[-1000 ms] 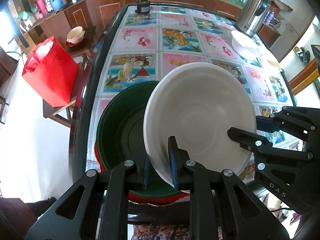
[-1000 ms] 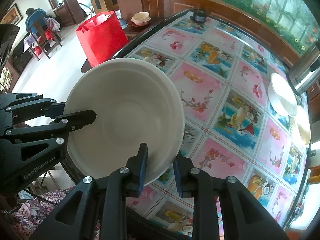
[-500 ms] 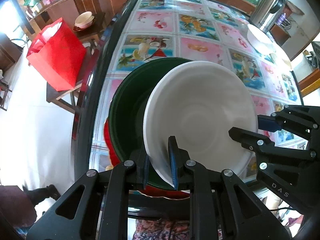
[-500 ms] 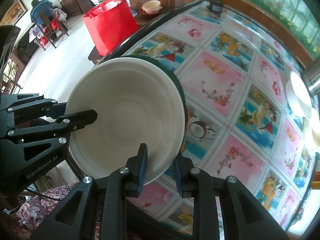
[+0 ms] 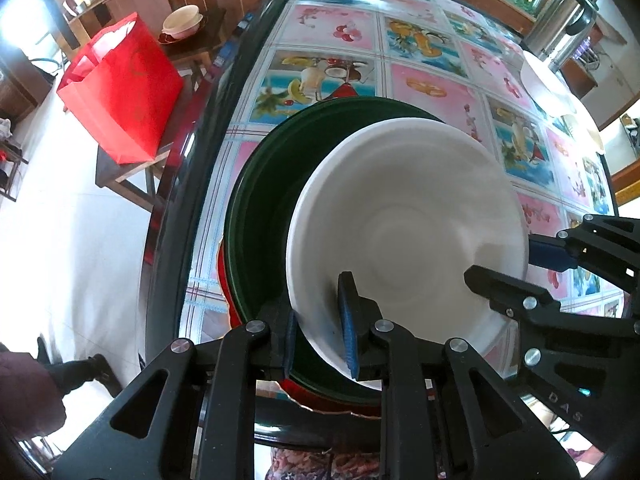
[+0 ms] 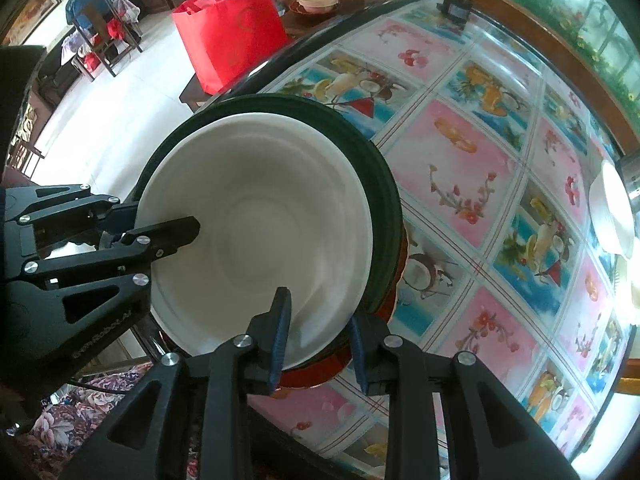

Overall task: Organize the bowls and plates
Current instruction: 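Lower the white bowl into the green basin and open both grippers, then move both grippers toward the white paper plate beside the thermos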

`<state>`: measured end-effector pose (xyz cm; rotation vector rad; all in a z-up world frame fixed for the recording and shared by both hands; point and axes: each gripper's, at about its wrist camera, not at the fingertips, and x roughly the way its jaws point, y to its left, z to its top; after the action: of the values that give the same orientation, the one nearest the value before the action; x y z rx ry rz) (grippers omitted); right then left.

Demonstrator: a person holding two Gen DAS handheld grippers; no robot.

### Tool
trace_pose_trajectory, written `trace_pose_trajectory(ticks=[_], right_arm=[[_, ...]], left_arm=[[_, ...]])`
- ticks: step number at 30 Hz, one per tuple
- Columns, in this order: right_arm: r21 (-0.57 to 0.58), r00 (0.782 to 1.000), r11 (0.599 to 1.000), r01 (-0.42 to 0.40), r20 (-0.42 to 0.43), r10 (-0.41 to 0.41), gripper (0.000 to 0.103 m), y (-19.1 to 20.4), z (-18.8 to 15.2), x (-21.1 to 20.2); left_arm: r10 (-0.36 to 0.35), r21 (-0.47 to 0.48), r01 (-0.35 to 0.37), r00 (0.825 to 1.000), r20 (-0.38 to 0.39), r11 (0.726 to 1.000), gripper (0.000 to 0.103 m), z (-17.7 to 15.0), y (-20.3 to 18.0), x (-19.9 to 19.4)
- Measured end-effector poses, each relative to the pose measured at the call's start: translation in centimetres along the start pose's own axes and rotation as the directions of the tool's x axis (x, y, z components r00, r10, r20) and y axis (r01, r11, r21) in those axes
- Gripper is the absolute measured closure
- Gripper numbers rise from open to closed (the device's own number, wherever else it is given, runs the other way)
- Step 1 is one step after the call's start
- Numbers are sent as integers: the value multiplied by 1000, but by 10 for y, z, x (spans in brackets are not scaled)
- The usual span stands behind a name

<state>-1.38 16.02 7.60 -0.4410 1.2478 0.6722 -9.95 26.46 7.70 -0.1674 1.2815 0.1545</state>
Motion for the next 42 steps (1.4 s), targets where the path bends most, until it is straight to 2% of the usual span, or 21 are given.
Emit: trace_pose_trajectory(ticks=[6,8,14,15,18,23,33,42], right_arm=[[6,1000,1000,-4,7,4,70,-2,-1,-6],[15,1000,1000,3,23,-3,65,-6,-1,-11],[42,999,999,-1,35,-1,64,-17,-1,-17],[46,999,999,1,35,-2,64,-19,-2,-17],[54,999,999,0,36,-2,63,-22,-4,-18],[71,999,998,0,52,-3,58,-27,-9,-23],[115,995,993,42,81,-51,55,-48,-16,-37],[180,993,981,76,75,-91,52,-98,-30,-43]], left_arm=[[37,21,-37,999,5,999,83,3,-3,5],[39,25,-39,999,1,999,83,3,-5,9],[84,46,-86,996,35,995,82,2,-10,6],[93,51,-95,995,48,994,79,2,-11,2],[116,63,-122,989,86,991,53,3,-14,-8],[133,81,-147,978,162,986,47,6,-19,-36],[62,96,-84,974,217,992,47,22,-42,-64],[20,133,-50,976,219,990,47,51,-100,-59]])
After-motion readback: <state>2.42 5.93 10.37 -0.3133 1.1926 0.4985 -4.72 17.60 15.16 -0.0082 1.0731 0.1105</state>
